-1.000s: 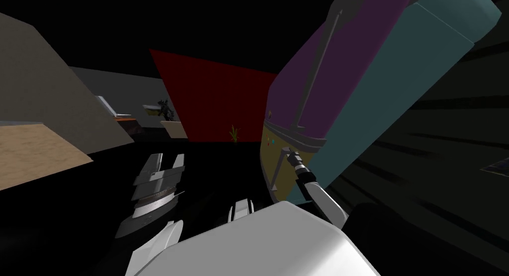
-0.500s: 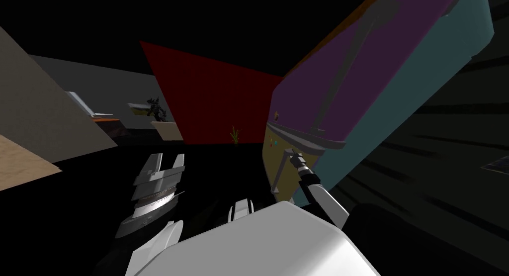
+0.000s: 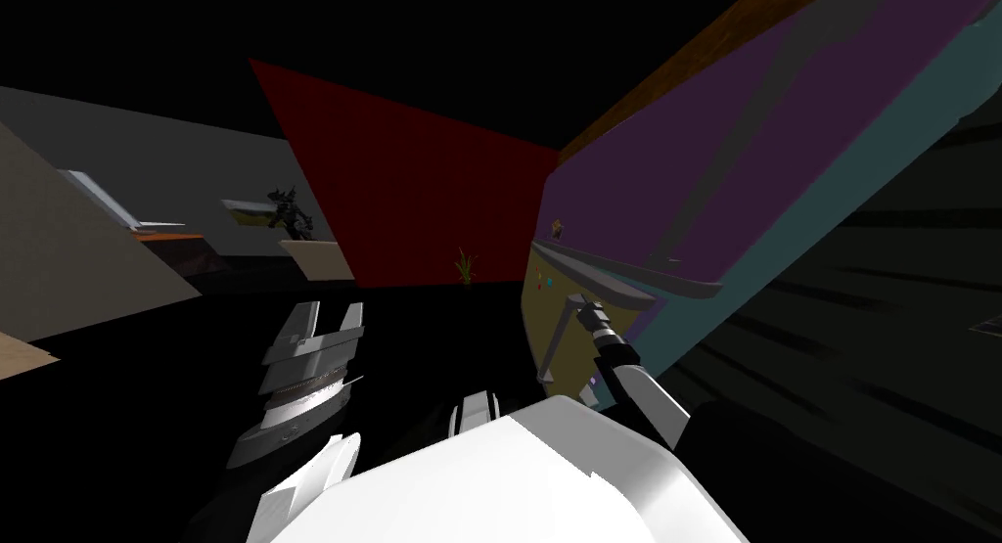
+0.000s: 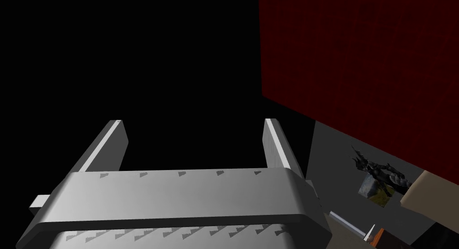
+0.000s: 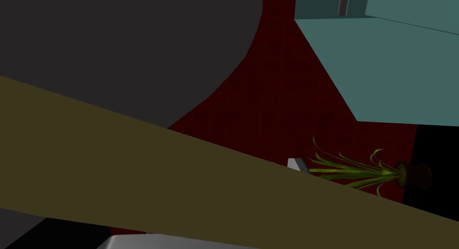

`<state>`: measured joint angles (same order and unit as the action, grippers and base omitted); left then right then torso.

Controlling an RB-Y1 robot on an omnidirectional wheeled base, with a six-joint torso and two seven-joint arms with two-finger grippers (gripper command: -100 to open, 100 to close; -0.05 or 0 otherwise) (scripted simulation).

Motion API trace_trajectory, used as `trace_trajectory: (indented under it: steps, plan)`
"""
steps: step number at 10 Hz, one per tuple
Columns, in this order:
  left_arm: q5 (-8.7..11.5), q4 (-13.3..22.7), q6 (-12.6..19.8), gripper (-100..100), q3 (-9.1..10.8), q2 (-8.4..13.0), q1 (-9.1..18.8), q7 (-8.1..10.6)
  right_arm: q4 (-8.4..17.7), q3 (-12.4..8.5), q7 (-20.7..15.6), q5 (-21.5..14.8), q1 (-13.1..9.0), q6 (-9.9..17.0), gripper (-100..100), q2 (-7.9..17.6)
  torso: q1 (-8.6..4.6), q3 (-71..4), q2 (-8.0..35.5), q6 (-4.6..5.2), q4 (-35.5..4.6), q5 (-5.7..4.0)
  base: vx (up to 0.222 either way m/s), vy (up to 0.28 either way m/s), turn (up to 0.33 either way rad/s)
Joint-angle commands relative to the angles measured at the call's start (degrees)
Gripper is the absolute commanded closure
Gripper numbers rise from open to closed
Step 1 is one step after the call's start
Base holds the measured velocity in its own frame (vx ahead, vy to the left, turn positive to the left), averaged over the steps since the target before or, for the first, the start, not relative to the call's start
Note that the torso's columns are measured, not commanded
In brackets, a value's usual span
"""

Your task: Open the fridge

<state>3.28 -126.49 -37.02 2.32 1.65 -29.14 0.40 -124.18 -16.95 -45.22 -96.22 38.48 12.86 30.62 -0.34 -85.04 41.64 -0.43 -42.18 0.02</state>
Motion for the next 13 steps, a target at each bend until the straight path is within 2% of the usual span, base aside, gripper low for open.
trace_trajectory:
  steps: [1,2,3,6,8,9,10,12,13]
  plan:
    - [0.0,0.0,0.0,0,0.0,0.0,0.0,0.0,0.2,-1.4,0.0,0.6,0.3,0.3,100,-0.1,0.09,-0.1,-0.3,0.04,0.0,0.02,0.183,0.266,-0.08]
    - [0.0,0.0,0.0,0,0.0,0.0,0.0,0.0,0.3,-2.6,-0.3,1.3,0.9,0.3,100,-0.3,0.19,-0.2,-0.2,-0.07,0.1,0.03,0.135,0.272,-0.083]
    - [0.0,0.0,0.0,0,0.0,0.0,0.0,0.0,0.3,-2.6,-0.3,1.3,0.9,0.3,100,-0.3,0.18,-0.1,-0.1,0.01,0.1,0.01,0.09,0.255,-0.046]
    - [0.0,0.0,0.0,0,0.0,0.0,0.0,0.0,0.5,-4.9,-0.8,2.7,2.3,0.3,100,-0.9,0.35,0.2,0.3,0.21,0.0,-0.01,0.166,0.31,-0.082]
    - [0.0,0.0,0.0,0,0.0,0.0,0.0,0.0,0.5,-4.8,-0.4,2.6,2.3,0.4,100,-0.9,0.21,0.5,0.7,0.37,-0.1,0.0,0.073,0.183,-0.032]
    - [0.0,0.0,0.0,0,0.01,0.0,0.0,0.0,0.9,-5.7,-0.7,3.3,2.8,0.7,100,-1.4,-0.17,0.6,1.0,0.43,-0.2,-0.03,0.13,0.189,-0.047]
    - [0.0,0.0,0.0,0,0.01,0.0,0.0,0.0,0.9,-5.7,-0.7,3.3,2.8,0.7,100,-1.4,0.28,0.6,0.7,0.52,-0.1,-0.08,0.182,0.194,-0.077]
    - [0.0,0.0,0.0,0,0.01,0.0,0.0,0.0,1.6,-7.6,-1.3,4.4,3.7,1.5,100,-2.3,0.38,0.2,0.2,0.29,0.0,-0.03,0.241,0.253,-0.093]
    - [0.0,0.0,0.0,0,0.0,0.0,0.0,0.0,1.6,-7.6,-1.3,4.4,3.7,1.5,100,-2.3,0.5,0.2,0.2,0.31,0.0,-0.01,0.219,0.297,-0.058]
